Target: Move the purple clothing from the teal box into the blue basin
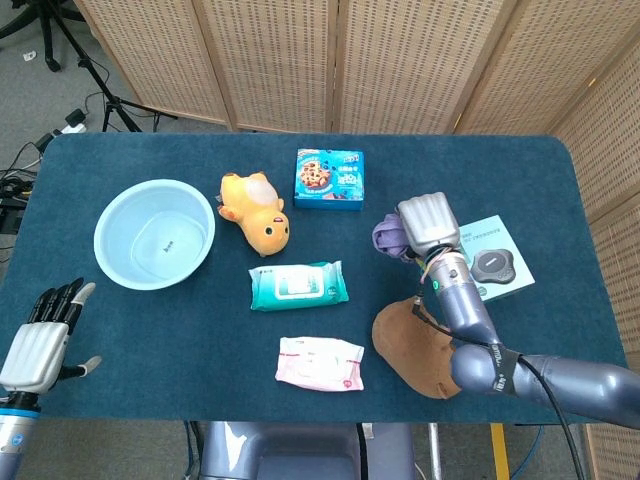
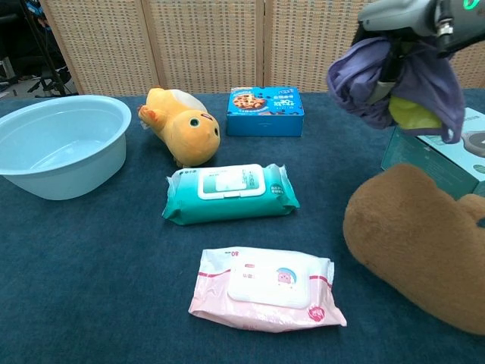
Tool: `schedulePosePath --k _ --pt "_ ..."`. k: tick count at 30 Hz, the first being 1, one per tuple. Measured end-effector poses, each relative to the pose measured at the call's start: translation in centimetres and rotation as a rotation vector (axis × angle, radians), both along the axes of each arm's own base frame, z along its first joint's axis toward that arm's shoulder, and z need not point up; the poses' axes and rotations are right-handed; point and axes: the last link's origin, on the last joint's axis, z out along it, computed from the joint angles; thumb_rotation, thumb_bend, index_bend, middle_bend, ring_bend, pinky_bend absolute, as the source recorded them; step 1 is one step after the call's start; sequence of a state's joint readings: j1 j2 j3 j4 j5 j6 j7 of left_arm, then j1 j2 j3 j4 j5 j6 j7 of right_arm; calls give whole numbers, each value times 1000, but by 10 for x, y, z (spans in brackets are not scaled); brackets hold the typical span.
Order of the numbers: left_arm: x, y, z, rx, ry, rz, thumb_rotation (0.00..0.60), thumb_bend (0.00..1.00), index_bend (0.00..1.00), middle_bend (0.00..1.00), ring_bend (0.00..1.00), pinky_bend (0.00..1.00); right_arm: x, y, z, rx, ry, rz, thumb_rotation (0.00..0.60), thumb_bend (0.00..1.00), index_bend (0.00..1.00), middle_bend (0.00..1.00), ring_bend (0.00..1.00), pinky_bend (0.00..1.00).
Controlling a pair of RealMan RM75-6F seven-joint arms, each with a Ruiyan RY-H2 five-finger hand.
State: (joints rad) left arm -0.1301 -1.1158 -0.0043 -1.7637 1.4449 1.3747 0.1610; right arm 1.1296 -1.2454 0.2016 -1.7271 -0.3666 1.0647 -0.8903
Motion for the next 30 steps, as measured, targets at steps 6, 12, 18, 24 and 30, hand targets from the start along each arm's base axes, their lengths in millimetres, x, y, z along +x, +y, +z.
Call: schedulePosePath --k 6,12,18,24,30 --pt "-1 0 1 -19 -17 4 600 128 0 0 0 0 36 6 -32 45 6 50 600 337 694 558 502 672" --pt "-2 0 3 -28 -35 4 600 128 0 0 0 0 71 17 -67 102 3 98 600 337 694 557 502 672" --pt "-3 1 6 -24 -42 7 600 128 0 0 0 0 99 32 -97 157 -28 132 600 337 694 557 502 672" --pt "-2 0 6 -27 -41 4 600 128 0 0 0 0 115 43 -117 196 -51 154 600 337 694 557 501 672" --pt "-3 0 7 -34 -38 11 600 128 0 0 0 0 125 49 -133 221 -60 175 600 337 694 557 502 672"
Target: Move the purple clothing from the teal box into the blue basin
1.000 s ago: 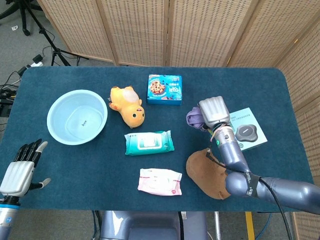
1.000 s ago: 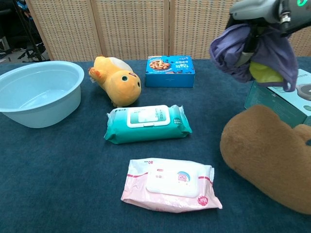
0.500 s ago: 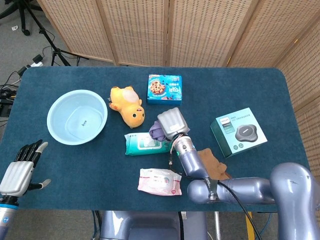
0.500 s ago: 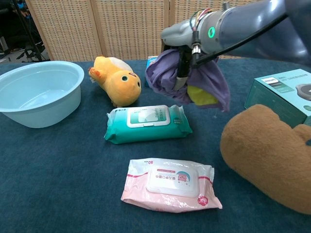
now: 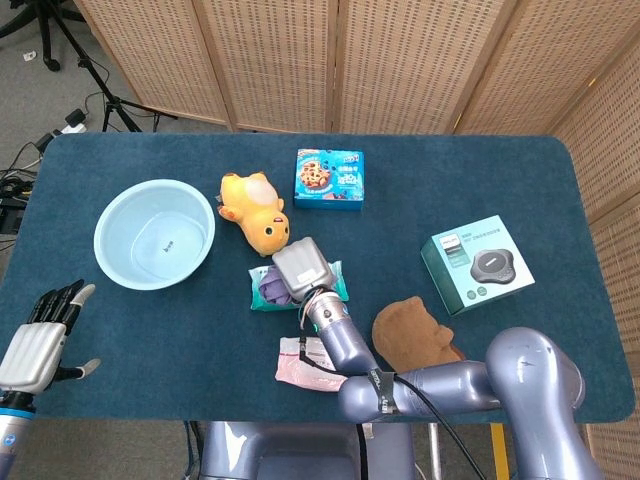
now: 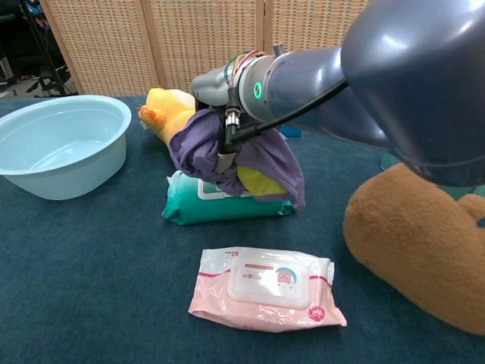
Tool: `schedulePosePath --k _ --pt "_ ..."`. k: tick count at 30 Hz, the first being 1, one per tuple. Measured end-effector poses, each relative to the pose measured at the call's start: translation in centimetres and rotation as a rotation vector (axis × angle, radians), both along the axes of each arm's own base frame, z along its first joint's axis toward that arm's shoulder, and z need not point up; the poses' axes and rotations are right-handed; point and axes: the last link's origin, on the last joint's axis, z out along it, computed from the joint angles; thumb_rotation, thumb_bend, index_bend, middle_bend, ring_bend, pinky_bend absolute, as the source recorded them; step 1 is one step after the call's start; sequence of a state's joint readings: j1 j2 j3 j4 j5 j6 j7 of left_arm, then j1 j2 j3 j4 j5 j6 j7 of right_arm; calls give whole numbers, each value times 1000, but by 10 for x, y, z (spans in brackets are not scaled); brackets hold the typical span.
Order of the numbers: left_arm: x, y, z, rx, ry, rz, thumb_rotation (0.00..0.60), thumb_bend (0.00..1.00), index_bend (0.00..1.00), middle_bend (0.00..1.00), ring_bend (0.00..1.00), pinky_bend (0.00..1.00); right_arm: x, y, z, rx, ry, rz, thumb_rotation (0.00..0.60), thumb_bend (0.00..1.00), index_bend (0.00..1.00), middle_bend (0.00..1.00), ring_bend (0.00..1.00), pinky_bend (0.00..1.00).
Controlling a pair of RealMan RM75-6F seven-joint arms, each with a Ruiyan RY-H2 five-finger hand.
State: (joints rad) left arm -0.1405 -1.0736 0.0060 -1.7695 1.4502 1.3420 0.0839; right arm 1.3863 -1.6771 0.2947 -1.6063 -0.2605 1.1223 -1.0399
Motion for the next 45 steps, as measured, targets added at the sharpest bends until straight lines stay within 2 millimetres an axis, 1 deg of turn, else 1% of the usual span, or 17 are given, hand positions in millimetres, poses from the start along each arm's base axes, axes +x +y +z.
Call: schedulePosePath --k 2,4,5,7,9,10,12,13,15,17,18,19,25,30,34,40,45 --pt "0 0 1 2 -2 1 600 128 0 0 0 0 2 0 -3 1 -2 6 600 328 694 551 502 672" --pt "-1 0 1 4 -4 3 600 128 0 0 0 0 4 1 -7 4 -4 7 600 294 683 511 487 672" --pt "-1 1 2 4 -5 4 600 127 0 0 0 0 5 1 -9 6 -8 6 600 271 649 456 452 666" --pt "-1 1 2 7 -10 6 600 128 0 0 0 0 4 2 -11 13 -20 -1 600 221 546 336 351 619" --pt "-1 1 3 9 -9 5 600 128 0 0 0 0 2 3 -15 26 -36 -14 600 156 405 197 210 499" --pt "-2 1 3 10 -9 5 600 128 0 0 0 0 1 4 -16 31 -41 -20 600 134 356 153 161 454" --pt "-1 0 3 9 -9 5 600 128 0 0 0 0 0 5 -17 42 -50 -30 600 64 203 39 37 308" --pt "-1 0 3 9 -10 5 600 128 0 0 0 0 -1 5 -18 47 -53 -35 600 42 155 18 15 265" --pt "-1 0 3 10 -10 4 600 128 0 0 0 0 -3 6 -20 61 -59 -46 600 3 40 0 0 140" --pt "-1 0 3 10 -10 2 600 128 0 0 0 0 -5 7 -21 76 -65 -59 600 0 2 0 0 42" --pt "-1 0 3 10 -10 2 600 128 0 0 0 0 -6 7 -21 83 -67 -64 600 0 0 0 0 10" --pt "-1 0 3 10 -9 2 600 128 0 0 0 0 -8 7 -21 92 -69 -72 600 0 0 0 0 2" --pt "-1 0 2 10 -5 3 600 128 0 0 0 0 -13 5 -18 98 -78 -88 600 0 0 0 0 0" --pt "-1 0 2 12 -3 4 600 128 0 0 0 0 -19 3 -11 76 -66 -91 600 0 0 0 0 0" --pt "-1 0 1 11 -1 3 600 127 0 0 0 0 -26 3 -3 81 -40 -137 600 0 0 0 0 0" --pt "0 -1 1 15 1 0 600 127 0 0 0 0 -38 -2 23 18 49 -178 600 0 0 0 0 0" --pt "0 -1 3 24 5 -1 600 127 0 0 0 0 -42 -6 52 -78 124 -173 600 0 0 0 0 0"
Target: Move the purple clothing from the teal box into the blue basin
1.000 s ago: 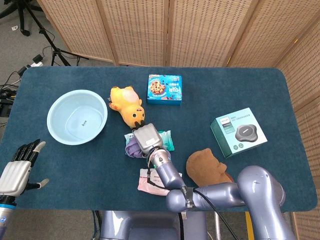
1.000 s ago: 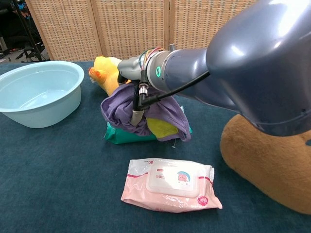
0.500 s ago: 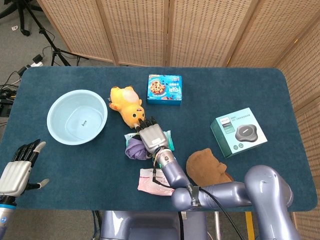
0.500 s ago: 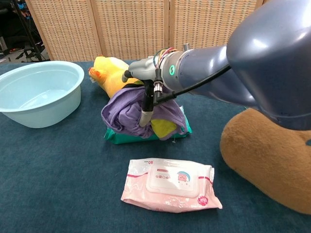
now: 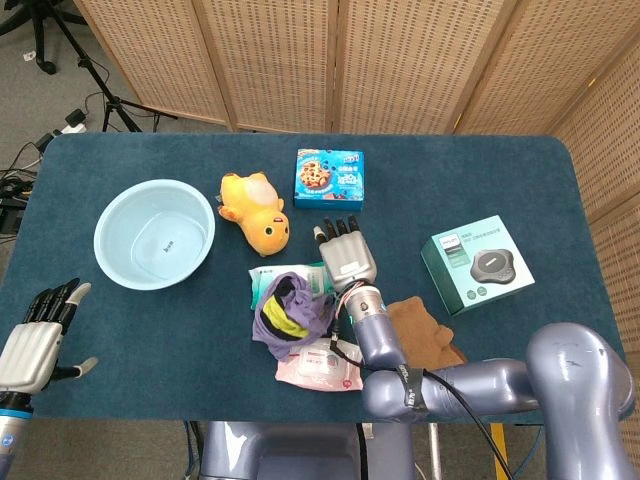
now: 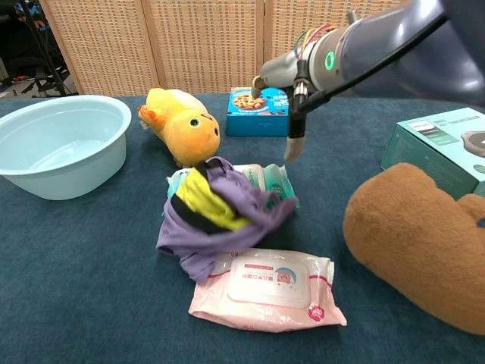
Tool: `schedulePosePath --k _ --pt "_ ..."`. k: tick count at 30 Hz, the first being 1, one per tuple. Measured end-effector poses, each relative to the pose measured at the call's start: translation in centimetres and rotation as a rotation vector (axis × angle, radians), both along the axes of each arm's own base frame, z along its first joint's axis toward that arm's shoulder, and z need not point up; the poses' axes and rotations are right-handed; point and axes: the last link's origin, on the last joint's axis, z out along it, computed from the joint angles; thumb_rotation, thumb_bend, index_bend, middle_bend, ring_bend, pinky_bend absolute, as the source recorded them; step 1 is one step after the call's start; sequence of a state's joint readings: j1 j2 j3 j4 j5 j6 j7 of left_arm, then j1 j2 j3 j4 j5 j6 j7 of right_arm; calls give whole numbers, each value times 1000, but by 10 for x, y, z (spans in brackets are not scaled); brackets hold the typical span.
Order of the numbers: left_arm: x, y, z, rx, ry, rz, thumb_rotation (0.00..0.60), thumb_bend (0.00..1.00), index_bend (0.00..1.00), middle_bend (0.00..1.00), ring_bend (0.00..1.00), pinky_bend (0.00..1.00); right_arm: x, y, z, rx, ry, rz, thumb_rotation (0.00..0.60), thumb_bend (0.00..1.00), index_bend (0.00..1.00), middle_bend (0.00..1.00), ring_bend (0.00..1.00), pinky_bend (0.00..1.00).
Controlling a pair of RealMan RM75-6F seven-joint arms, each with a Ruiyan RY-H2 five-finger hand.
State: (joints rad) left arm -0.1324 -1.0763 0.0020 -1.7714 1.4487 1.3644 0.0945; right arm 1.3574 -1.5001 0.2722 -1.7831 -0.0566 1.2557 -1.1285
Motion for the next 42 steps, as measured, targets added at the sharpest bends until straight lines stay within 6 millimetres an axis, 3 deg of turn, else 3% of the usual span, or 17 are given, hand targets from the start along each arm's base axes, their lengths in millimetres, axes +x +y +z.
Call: schedulePosePath --k 10,22,28,33,35,38,42 --pt "2 -1 0 8 8 -8 600 127 0 0 0 0 -14 8 59 -99 60 18 600 0 0 0 0 0" --pt "3 -1 -3 23 24 -7 600 127 0 0 0 0 -80 46 116 -204 -100 132 600 0 0 0 0 0" --pt "4 0 -10 18 43 -10 600 127 0 0 0 0 -136 87 135 -291 -227 207 600 0 0 0 0 0" --pt "6 0 -17 8 53 -13 600 131 0 0 0 0 -217 132 145 -361 -289 131 600 0 0 0 0 0" --pt "7 1 -19 -9 40 -9 600 132 0 0 0 0 -246 147 147 -377 -300 78 600 59 0 0 0 0" --pt "10 5 -22 -36 40 -17 600 132 0 0 0 0 -276 164 149 -400 -310 20 600 155 0 0 0 0" --pt "24 18 -21 -49 67 -61 600 132 0 0 0 0 -296 178 146 -426 -328 0 600 156 0 0 0 0"
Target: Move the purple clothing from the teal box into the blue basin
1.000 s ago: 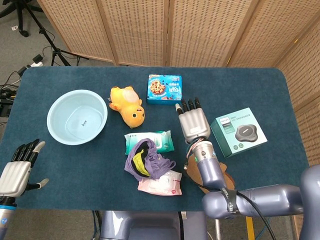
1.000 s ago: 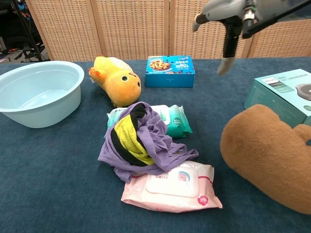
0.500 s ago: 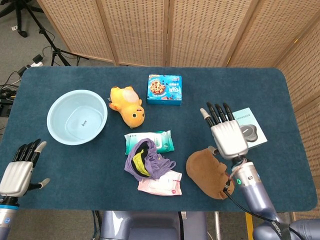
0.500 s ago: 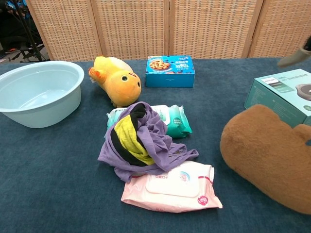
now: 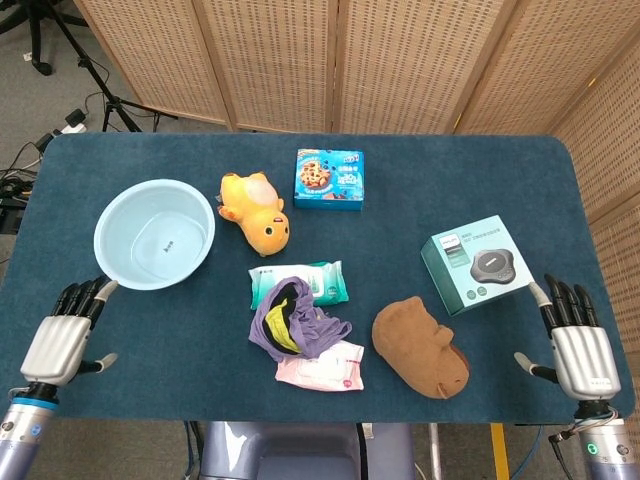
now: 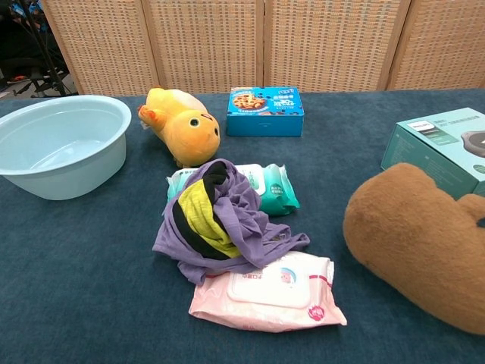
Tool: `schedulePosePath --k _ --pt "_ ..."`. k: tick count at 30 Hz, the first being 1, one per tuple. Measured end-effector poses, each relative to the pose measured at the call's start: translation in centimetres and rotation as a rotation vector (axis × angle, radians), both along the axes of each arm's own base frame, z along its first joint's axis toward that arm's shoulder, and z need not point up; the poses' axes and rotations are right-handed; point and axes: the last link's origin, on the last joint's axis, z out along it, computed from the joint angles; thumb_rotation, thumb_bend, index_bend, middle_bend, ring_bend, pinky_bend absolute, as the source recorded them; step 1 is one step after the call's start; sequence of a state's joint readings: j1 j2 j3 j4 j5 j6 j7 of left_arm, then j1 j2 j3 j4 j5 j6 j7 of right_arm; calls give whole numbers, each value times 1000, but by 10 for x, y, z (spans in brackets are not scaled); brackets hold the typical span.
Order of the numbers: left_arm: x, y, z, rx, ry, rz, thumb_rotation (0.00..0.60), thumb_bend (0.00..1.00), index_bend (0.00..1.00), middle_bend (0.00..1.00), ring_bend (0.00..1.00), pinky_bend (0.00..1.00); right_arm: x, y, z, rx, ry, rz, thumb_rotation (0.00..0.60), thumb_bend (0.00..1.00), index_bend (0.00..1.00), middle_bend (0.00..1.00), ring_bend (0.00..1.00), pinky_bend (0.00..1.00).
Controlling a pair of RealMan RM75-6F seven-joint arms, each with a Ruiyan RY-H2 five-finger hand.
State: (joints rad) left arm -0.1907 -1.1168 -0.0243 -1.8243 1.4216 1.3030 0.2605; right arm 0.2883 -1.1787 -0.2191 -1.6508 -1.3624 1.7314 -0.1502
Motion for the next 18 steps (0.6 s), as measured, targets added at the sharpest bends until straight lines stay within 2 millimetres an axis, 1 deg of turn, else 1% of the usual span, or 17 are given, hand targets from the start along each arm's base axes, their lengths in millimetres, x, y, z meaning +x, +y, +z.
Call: schedulePosePath --k 4,10,15,18 --pt "20 18 2 -36 -2 -39 600 128 0 0 0 0 -6 6 -2 -22 -29 13 600 156 0 0 0 0" --pt "56 49 4 -129 -10 -88 600 119 0 0 0 0 -6 9 0 -28 -51 33 600 156 0 0 0 0" --pt "89 74 -3 -262 -14 -115 600 112 0 0 0 0 -7 9 2 -30 -59 33 600 156 0 0 0 0" --pt "106 86 -9 -333 -8 -136 600 111 0 0 0 0 -8 9 3 -29 -62 34 600 156 0 0 0 0"
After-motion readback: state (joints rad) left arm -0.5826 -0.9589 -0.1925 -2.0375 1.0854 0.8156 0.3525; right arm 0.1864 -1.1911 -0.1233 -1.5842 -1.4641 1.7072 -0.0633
